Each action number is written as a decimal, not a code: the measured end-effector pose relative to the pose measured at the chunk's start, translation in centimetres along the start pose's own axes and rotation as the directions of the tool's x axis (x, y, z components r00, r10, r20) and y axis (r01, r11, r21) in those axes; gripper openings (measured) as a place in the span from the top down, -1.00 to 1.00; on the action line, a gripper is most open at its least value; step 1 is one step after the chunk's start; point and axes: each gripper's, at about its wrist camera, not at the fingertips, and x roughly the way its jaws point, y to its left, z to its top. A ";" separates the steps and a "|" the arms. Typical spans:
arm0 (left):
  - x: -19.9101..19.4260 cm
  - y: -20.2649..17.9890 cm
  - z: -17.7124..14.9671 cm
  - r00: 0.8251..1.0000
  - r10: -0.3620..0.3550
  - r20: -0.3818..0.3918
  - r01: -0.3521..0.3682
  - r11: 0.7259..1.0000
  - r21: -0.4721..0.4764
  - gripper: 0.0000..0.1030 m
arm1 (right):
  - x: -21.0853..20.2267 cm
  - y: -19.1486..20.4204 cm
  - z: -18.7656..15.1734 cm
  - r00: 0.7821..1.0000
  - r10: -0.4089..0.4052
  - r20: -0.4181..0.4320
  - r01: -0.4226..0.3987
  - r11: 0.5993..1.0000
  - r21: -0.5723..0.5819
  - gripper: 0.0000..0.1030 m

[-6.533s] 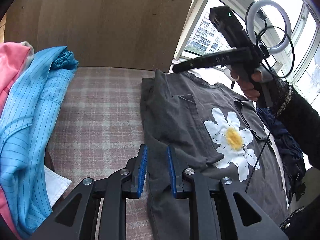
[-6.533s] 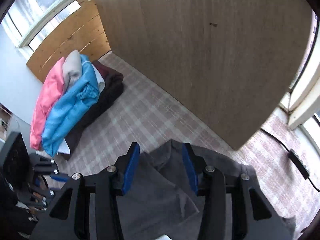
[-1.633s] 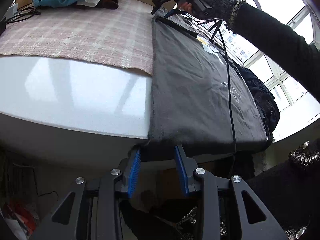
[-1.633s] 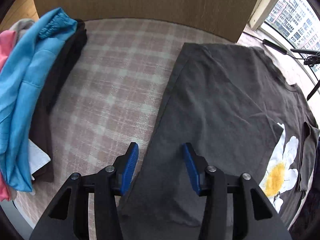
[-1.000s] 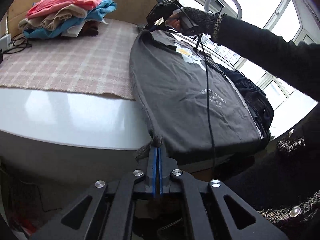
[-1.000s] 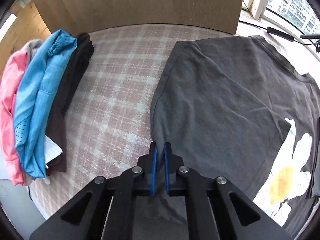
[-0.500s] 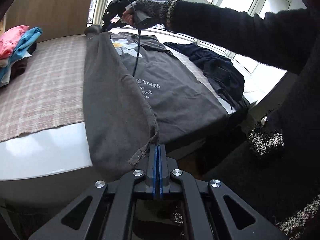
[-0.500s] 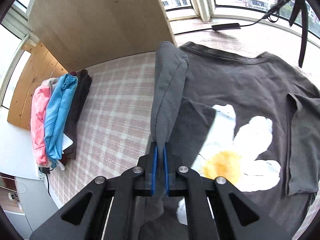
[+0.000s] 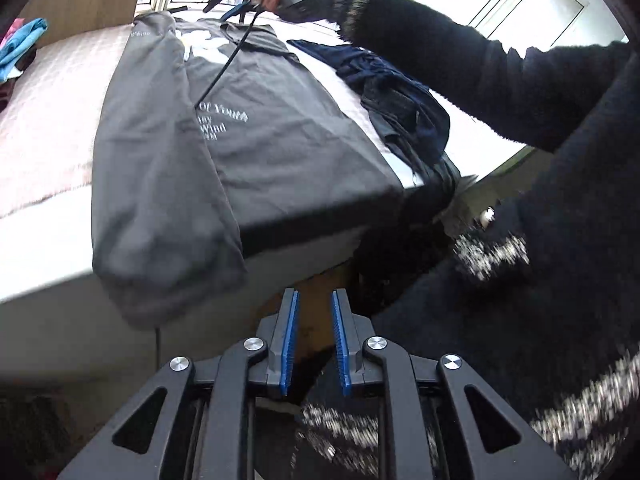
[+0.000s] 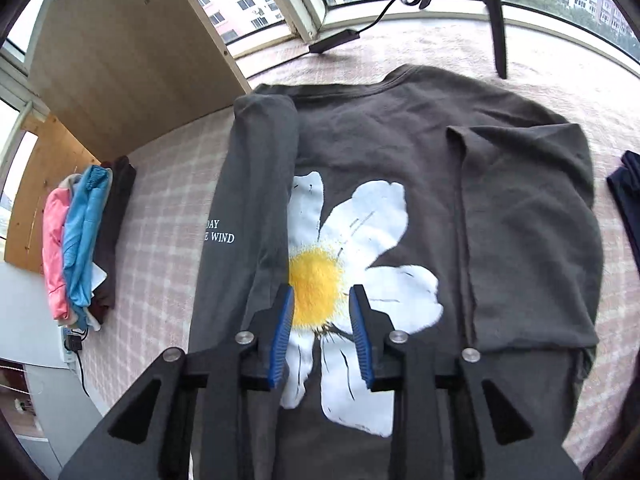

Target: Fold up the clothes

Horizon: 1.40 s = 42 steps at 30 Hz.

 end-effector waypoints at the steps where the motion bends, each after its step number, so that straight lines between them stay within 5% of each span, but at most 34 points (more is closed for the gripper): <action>1: -0.2 -0.4 -0.6 1.000 -0.007 -0.013 0.007 1.000 -0.006 0.69 | -1.3 -0.4 -0.6 1.000 -0.001 0.017 0.001 1.000 -0.013 0.27; 11: -1.6 -0.7 -3.2 0.992 -0.046 -0.115 0.048 0.999 0.007 0.59 | -12.8 -7.5 -7.9 0.978 -0.155 0.143 0.174 0.976 -0.132 0.27; 15: -2.7 3.6 -2.4 0.994 0.022 -0.108 -0.024 1.000 -0.018 0.56 | -15.4 -6.3 -13.8 0.990 -0.047 0.129 0.072 0.979 -0.193 0.27; 21: -6.8 7.9 3.4 0.983 0.169 0.069 -0.169 0.986 -0.009 0.56 | -14.0 -1.4 -19.0 0.996 0.012 0.086 0.005 0.981 -0.196 0.29; 26: -7.5 9.1 10.1 0.940 0.277 0.198 -0.287 0.958 0.020 0.47 | -16.6 3.0 -15.9 0.986 0.008 0.165 0.031 0.971 -0.237 0.29; 30: -3.8 9.4 14.4 0.936 0.285 0.204 -0.301 0.953 0.048 0.43 | -17.4 5.8 -10.8 0.970 -0.012 0.244 0.086 0.952 -0.294 0.29; 33: 0.1 10.4 15.7 0.940 0.305 0.156 -0.319 0.944 0.079 0.43 | -14.7 6.6 -6.5 0.969 -0.040 0.242 0.121 0.937 -0.328 0.29; 36: 3.0 11.9 15.9 0.939 0.333 0.083 -0.336 0.941 0.025 0.43 | -10.5 6.0 -3.3 0.986 0.016 0.167 0.042 0.941 -0.335 0.36; 42: 4.6 13.8 14.6 0.944 0.331 -0.002 -0.330 0.942 -0.059 0.43 | -5.9 3.9 -2.7 0.996 0.047 0.081 -0.017 0.940 -0.340 0.41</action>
